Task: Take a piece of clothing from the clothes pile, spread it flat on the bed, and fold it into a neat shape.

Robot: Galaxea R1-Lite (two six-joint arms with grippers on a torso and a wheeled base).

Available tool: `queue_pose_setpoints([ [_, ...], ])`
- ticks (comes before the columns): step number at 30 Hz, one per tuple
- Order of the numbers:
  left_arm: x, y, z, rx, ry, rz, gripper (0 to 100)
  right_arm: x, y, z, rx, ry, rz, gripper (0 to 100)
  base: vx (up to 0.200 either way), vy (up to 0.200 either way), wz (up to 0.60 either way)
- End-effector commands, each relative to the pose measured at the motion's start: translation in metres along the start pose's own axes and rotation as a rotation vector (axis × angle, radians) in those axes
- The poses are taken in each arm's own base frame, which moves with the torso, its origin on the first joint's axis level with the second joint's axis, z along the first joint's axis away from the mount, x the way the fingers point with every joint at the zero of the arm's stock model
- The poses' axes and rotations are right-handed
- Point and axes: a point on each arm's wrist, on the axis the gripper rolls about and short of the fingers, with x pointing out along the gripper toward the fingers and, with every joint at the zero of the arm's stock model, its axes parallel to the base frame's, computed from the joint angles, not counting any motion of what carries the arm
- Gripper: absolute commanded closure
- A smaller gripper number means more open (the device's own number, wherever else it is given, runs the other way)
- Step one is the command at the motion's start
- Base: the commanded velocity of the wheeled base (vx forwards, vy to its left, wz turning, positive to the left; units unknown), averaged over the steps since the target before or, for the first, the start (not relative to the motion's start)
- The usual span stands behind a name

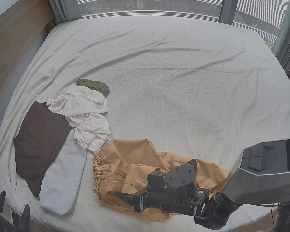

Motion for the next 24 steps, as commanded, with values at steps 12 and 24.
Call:
queue_pose_setpoints([
  [12, 0.000, 0.000, -0.005, 0.000, 0.001, 0.001, 0, -0.010, -0.002, 0.004, 0.004, -0.027, -0.002, 100, 0.000, 0.000, 0.00],
  [24, 0.000, 0.000, -0.005, 0.000, 0.001, 0.001, 0, -0.059, -0.007, 0.029, 0.021, -0.079, -0.034, 100, 0.000, 0.000, 0.00],
])
